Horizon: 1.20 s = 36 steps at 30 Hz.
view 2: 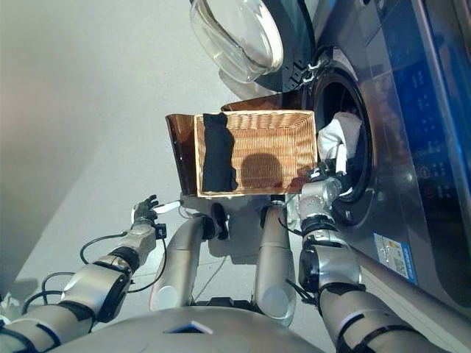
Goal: Pick up the clothes and place them into the washing machine
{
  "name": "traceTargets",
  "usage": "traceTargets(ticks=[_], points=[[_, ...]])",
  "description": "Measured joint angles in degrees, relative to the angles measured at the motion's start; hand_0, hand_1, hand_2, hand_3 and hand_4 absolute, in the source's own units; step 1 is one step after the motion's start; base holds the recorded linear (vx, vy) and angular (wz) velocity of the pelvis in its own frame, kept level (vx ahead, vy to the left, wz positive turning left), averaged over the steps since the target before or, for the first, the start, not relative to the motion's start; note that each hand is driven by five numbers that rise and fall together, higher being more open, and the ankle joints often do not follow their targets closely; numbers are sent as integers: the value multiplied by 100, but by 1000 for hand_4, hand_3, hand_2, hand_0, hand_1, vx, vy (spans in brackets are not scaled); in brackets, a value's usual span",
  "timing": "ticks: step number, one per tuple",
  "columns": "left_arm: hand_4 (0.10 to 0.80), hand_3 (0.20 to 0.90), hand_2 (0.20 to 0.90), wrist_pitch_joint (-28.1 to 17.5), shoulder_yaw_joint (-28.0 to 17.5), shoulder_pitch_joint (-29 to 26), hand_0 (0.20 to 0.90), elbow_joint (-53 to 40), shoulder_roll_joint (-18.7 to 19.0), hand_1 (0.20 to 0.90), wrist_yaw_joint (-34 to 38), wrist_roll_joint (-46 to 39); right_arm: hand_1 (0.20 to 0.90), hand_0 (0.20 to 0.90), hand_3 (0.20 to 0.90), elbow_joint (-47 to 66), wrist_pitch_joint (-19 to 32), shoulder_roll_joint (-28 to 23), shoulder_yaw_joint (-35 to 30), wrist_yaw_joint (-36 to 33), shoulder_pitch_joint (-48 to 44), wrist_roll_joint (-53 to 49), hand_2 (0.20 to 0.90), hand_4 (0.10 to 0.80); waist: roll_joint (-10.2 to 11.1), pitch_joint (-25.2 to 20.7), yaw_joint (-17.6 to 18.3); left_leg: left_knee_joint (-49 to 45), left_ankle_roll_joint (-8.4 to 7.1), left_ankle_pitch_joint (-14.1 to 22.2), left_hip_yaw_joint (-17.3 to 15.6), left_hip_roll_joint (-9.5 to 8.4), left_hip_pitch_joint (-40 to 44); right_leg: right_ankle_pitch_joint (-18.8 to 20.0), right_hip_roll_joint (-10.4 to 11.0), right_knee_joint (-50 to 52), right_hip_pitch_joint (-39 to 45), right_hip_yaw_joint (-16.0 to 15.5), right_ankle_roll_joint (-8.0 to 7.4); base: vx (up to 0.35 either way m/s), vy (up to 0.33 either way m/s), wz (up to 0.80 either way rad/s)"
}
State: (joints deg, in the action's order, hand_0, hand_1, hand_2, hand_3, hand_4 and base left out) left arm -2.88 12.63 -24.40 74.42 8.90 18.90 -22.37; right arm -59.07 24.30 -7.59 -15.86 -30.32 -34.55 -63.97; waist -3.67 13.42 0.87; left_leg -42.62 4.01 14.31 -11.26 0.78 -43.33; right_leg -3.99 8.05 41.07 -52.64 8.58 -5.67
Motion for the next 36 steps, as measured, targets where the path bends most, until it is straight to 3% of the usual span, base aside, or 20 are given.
traceTargets(ticks=[5, 11, 16, 21, 36], points=[[800, 900, 900, 2, 134, 56, 900, 18, -79, 900, -2, -129, 200, 200, 200, 76, 427, -121, -537, -363, -354, -232, 200, 300, -311, -123, -9, 104, 17, -15, -99, -76, 12, -28, 53, 78, -107, 108, -16, 35, 50, 0], [800, 900, 900, -10, 212, 84, 900, 20, -212, 900, -11, -210, 200, 200, 200, 85, 485, -409, -829, -762, -560, -290, 200, 300, -571, -174, -17, 292, -2, -32, -167, -174, 158, -121, 102, 136, -115, 205, -9, 19, 30, -1], [800, 900, 900, -21, 351, 67, 900, -17, -348, 900, -66, -206, 200, 200, 200, 81, 447, -1121, -1041, -1234, -836, -97, 200, 300, -882, -183, -54, 422, 24, -41, -280, -288, 186, -204, 195, 208, -218, 321, -71, 13, 11, 1], [800, 900, 900, -125, 380, 68, 900, -22, -381, 900, -76, -206, 200, 200, 200, 99, 444, -1384, -1123, -1508, -847, 174, 200, 300, -924, -165, -154, 502, 51, -66, -311, -374, 190, -277, 244, 293, -301, 375, -87, -24, 5, 4], [800, 900, 900, -145, 370, -88, 900, -63, -393, 900, -55, -78, 200, 200, 200, 101, 347, -1432, -1092, -1624, -991, 457, 200, 300, -912, 116, -121, 511, 101, -23, -355, -374, 208, -313, 250, 270, -298, 411, -107, 12, -5, -1]])
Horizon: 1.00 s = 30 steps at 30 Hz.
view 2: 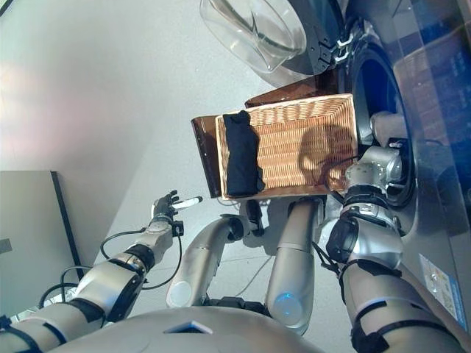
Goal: Pick up the clothes and place them into the washing machine
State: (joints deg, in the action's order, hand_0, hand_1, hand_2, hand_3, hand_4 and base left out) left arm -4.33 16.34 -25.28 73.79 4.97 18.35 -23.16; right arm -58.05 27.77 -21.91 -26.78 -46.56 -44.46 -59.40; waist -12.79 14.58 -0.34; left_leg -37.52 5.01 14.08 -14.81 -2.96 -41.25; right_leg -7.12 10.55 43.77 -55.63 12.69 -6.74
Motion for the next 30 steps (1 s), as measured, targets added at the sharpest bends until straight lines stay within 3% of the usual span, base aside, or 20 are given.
traceTargets(ticks=[9, 16, 23, 24, 27, 30], points=[[800, 900, 900, -61, -52, 30, 900, -11, -12, 900, 49, 31, 200, 200, 200, 117, -176, -116, -282, -411, -152, 160, 200, 300, 9, 9, -40, 174, -9, -12, -48, -79, 145, 13, 39, -66, 70, 64, -48, 5, -11, -2], [800, 900, 900, -104, -58, 20, 900, -10, -14, 900, 57, 31, 200, 200, 200, 99, -450, -174, -170, -223, -10, 382, 200, 300, 53, 87, -9, 483, 66, -105, -74, -97, 403, 155, 51, -405, 348, 28, -160, -5, -21, -6], [800, 900, 900, -106, -223, -47, 900, -8, -12, 900, 64, 35, 200, 200, 200, 40, -709, -293, 764, 543, 202, 827, 200, 300, 231, 283, 117, 458, 56, -133, 24, -90, 418, 159, 87, -395, 430, -92, -134, 4, -23, 5], [800, 900, 900, -106, -222, -40, 900, -2, -12, 900, 66, 34, 200, 200, 200, 10, -743, -281, 856, 583, 208, 839, 200, 300, 256, 300, 116, 460, 38, -124, 41, -83, 417, 105, 85, -409, 430, -109, -55, 63, -14, 5], [800, 900, 900, -107, -220, -27, 900, 5, 0, 900, 96, 34, 200, 200, 200, 3, -774, -230, 1241, 702, 228, 949, 200, 300, 319, 341, 132, 421, 3, -166, 119, -64, 414, 185, 50, -401, 479, -195, -65, -32, -4, 4], [800, 900, 900, -103, -210, -66, 900, -9, -13, 900, 100, 31, 200, 200, 200, -6, -760, -27, 1340, 845, 197, 993, 200, 300, 376, 356, 133, 367, -62, -164, 217, 24, 382, 131, 4, -401, 512, -282, 31, -36, 19, 7]])
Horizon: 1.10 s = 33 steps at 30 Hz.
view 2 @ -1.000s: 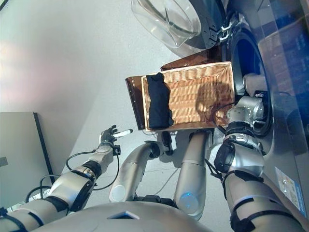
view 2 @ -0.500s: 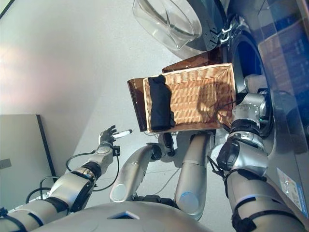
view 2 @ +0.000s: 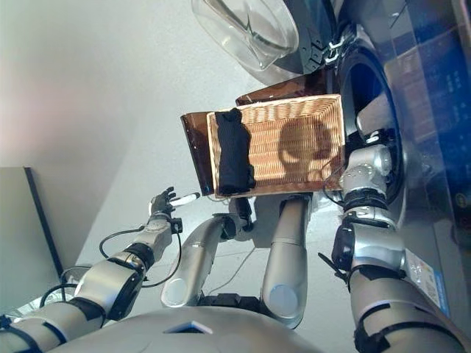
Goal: Pick up the clothes and place them into the washing machine
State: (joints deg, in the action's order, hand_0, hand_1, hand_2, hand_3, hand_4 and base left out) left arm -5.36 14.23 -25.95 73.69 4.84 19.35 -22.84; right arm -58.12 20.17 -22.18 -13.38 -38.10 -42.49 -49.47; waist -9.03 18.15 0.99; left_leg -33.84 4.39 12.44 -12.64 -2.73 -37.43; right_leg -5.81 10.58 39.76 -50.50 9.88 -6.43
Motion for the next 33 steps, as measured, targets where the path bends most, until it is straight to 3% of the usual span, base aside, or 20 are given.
traceTargets(ticks=[11, 18, 28, 29, 30, 31, 32, 33], points=[[800, 900, 900, -2, -4, -16, 900, 1, 6, 900, 178, -2, 200, 200, 200, 1, 236, 47, -436, -292, -209, -180, 200, 300, 8, -59, -29, -124, -2, -17, 65, 17, -227, 29, 11, 55, -153, -59, -18, -18, 18, 4], [800, 900, 900, -9, 3, -20, 900, -12, 8, 900, 233, 69, 200, 200, 200, -154, 231, -99, -813, -1011, -373, 66, 200, 300, 6, -205, -120, -200, -18, 54, 8, 38, -372, 23, -25, 93, -319, 11, -16, -18, 16, -2], [800, 900, 900, -17, 47, 68, 900, -10, 7, 900, 321, 37, 200, 200, 200, -115, 241, -112, -991, -1580, -442, 188, 200, 300, -9, -282, -170, -209, 103, 79, -185, 12, -396, 147, -38, -5, -402, 171, -121, 21, 19, -7], [800, 900, 900, -17, 47, 60, 900, -14, 5, 900, 323, 36, 266, 266, 266, -115, 244, -113, -972, -1571, -435, 205, 266, 347, -11, -284, -158, -183, 106, 81, -192, 24, -387, 136, -37, -11, -396, 176, -119, 26, 1, -3], [800, 900, 900, -16, 46, 62, 900, -11, 6, 900, 324, 36, 639, 639, 639, -112, 243, -113, -974, -1571, -434, 202, 639, 614, -9, -285, -161, -207, 106, 80, -192, 5, -387, 153, -37, 0, -397, 181, -129, 0, 0, 0], [800, 900, 900, -21, 48, 49, 900, -15, 0, 900, 326, 37, 639, 639, 639, -118, 245, -114, -975, -1562, -438, 203, 639, 614, -11, -288, -161, -182, 110, 87, -195, 22, -385, 132, -35, -7, -392, 178, -115, 0, 0, 0], [800, 900, 900, -23, 47, 41, 900, -15, 1, 900, 327, 34, 900, 900, 900, -118, 245, -85, -968, -1548, -427, 204, 900, 800, -9, -289, -159, -184, 113, 89, -197, 24, -379, 129, -35, -8, -385, 176, -112, 95, -2, -1], [800, 900, 900, -27, 47, 37, 900, -16, -1, 900, 327, 31, 900, 900, 900, -117, 245, -77, -974, -1550, -435, 199, 900, 800, -8, -290, -161, -190, 111, 94, -194, 22, -373, 122, -39, -9, -381, 177, -97, -83, -6, -2]])
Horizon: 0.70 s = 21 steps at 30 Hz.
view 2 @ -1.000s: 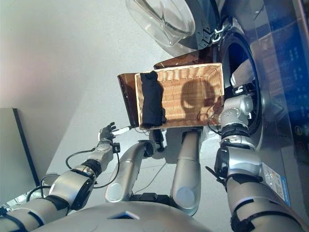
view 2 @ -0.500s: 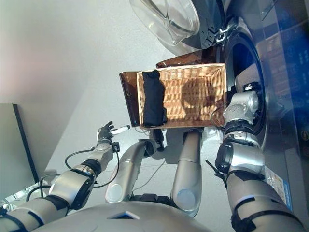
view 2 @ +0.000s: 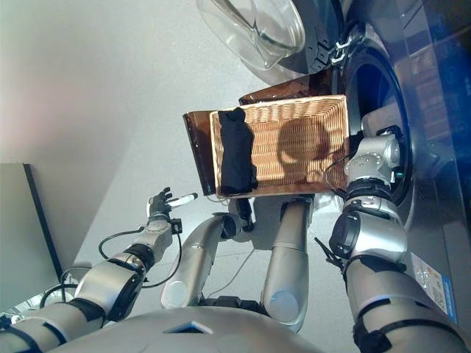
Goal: Pick up the clothes and place them into the washing machine
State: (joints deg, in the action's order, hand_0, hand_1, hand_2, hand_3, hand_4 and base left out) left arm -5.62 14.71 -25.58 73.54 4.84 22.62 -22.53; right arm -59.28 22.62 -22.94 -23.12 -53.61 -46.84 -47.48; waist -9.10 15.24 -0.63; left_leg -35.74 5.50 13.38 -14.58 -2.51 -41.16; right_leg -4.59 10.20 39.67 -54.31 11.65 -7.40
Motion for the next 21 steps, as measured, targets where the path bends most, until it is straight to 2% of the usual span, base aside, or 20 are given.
traceTargets(ticks=[1, 2, 3, 5, 7, 13, 18, 21], points=[[800, 900, 900, 2, -3, -6, 900, 1, 1, 900, 1, -21, 900, 900, 900, -7, 0, 9, 17, 26, 3, 4, 900, 800, 1, -1, -1, -8, -5, 18, -4, 5, 12, -32, 0, 6, 7, 0, 22, -78, -16, -4], [800, 900, 900, 5, -6, -1, 900, 3, 3, 900, 1, -34, 900, 900, 900, -8, -2, 27, 13, 77, 8, -1, 900, 800, 1, -1, -4, -17, -13, 5, -5, -19, 28, 20, -5, 14, 19, 1, -25, 16, -22, -4], [800, 900, 900, 4, -10, -9, 900, -5, 0, 900, 1, -39, 900, 900, 900, -11, 0, 76, 39, 172, 17, -2, 900, 800, 1, 0, -3, 0, -29, 33, -4, 14, 69, -63, -9, 9, 57, -11, 29, 111, -18, -3], [800, 900, 900, 13, -9, 33, 900, -12, 6, 900, 3, -39, 900, 900, 900, 20, -1, 179, 122, 378, 162, -12, 900, 800, 7, -6, 3, -21, -38, 11, 7, 32, 151, 1, -33, 19, 135, -37, 13, 55, -7, -2], [800, 900, 900, 14, -18, 37, 900, -7, 9, 900, 8, -39, 900, 900, 900, 45, 1, 232, 181, 459, 248, -5, 900, 800, 18, -28, 3, -9, -77, 59, 30, 63, 177, -67, -42, 8, 173, -71, 66, 0, 0, 0], [800, 900, 900, 14, -28, 21, 900, -9, 8, 900, 9, -33, 900, 900, 900, 239, -7, 449, 359, 637, 435, 250, 900, 800, 53, -88, 114, -10, -56, 49, 38, 73, 175, -46, -48, 3, 184, -91, 33, 0, 0, 0], [800, 900, 900, 15, -115, 39, 900, 9, 14, 900, 9, -15, 900, 900, 900, 469, -158, 665, 950, 1007, 957, 547, 900, 800, 252, -194, 144, -6, -69, 56, 33, 83, 181, -40, -91, -35, 190, -88, 41, 7, -3, -4], [800, 900, 900, 18, -113, 61, 900, 23, 21, 900, 3, 34, 900, 900, 900, 468, -171, 782, 1002, 1173, 1171, 552, 900, 800, 362, -250, 164, 11, -71, 56, 30, 162, 244, 19, -128, -181, 315, -130, 52, 19, -3, -8]])
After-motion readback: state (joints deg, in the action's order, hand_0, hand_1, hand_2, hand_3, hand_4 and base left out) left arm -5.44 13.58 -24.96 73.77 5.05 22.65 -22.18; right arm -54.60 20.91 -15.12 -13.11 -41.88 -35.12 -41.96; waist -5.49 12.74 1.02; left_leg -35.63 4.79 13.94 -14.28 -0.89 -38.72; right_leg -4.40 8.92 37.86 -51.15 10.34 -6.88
